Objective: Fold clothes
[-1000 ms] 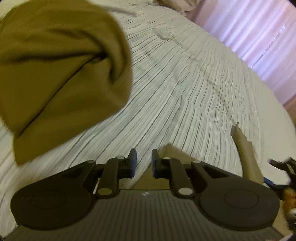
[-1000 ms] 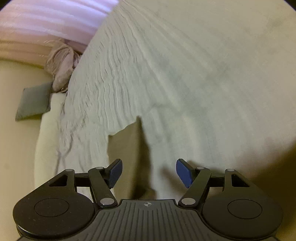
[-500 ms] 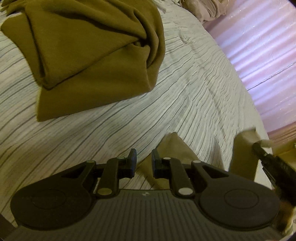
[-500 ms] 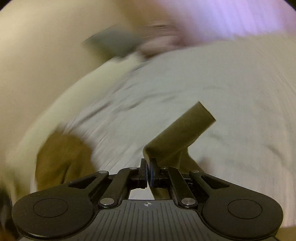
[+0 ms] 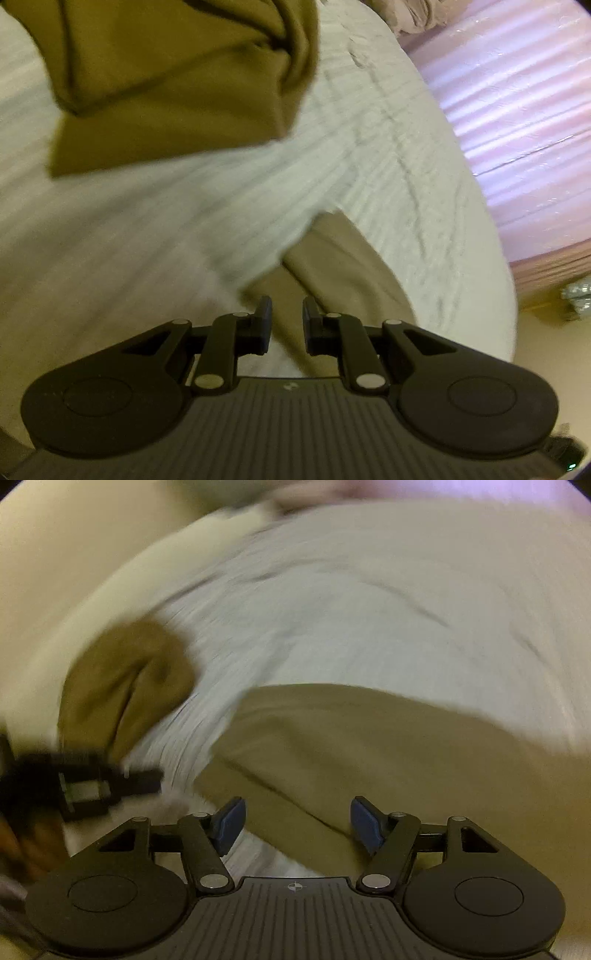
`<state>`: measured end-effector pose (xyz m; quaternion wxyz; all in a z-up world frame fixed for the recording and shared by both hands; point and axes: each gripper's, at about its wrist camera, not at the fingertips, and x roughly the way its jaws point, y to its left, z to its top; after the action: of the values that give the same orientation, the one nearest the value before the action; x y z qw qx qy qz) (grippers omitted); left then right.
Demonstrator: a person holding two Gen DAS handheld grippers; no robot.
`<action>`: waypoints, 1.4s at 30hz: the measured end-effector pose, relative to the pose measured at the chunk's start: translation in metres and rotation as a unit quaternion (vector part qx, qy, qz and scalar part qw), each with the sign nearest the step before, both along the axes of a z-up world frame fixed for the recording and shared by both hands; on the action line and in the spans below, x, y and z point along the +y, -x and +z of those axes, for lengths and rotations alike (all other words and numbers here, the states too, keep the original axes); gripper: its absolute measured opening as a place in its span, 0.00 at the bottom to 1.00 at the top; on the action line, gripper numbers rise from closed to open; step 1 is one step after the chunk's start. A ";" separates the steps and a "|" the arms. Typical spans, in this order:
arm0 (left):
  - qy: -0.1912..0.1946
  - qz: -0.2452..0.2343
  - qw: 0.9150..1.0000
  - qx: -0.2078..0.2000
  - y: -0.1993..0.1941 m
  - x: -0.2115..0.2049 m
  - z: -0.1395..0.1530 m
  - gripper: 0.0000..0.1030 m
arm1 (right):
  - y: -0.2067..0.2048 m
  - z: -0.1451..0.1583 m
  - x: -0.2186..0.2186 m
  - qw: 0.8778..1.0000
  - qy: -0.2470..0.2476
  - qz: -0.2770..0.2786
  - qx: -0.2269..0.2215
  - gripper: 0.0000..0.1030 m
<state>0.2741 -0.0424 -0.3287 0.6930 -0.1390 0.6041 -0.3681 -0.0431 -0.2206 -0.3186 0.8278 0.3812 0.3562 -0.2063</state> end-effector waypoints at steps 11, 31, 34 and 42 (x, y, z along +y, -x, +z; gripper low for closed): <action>0.033 0.038 0.996 0.070 0.008 -0.031 -0.031 0.13 | 0.178 -0.072 -0.044 0.799 -0.359 -0.447 -0.182 0.53; 0.064 0.130 0.975 0.166 0.004 -0.035 -0.072 0.13 | 0.186 -0.089 -0.043 0.784 -0.355 -0.476 -0.182 0.40; 0.064 0.130 0.975 0.171 0.008 -0.028 -0.070 0.16 | 0.190 -0.089 -0.039 0.782 -0.355 -0.478 -0.184 0.41; 0.077 0.158 0.969 0.174 0.005 -0.028 -0.079 0.16 | 0.195 -0.091 -0.039 0.783 -0.348 -0.481 -0.185 0.41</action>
<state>0.2694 -0.0701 -0.4074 0.6142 -0.3472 0.6555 -0.2693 -0.2376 -0.2596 -0.4099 0.4823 0.7961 0.0148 -0.3651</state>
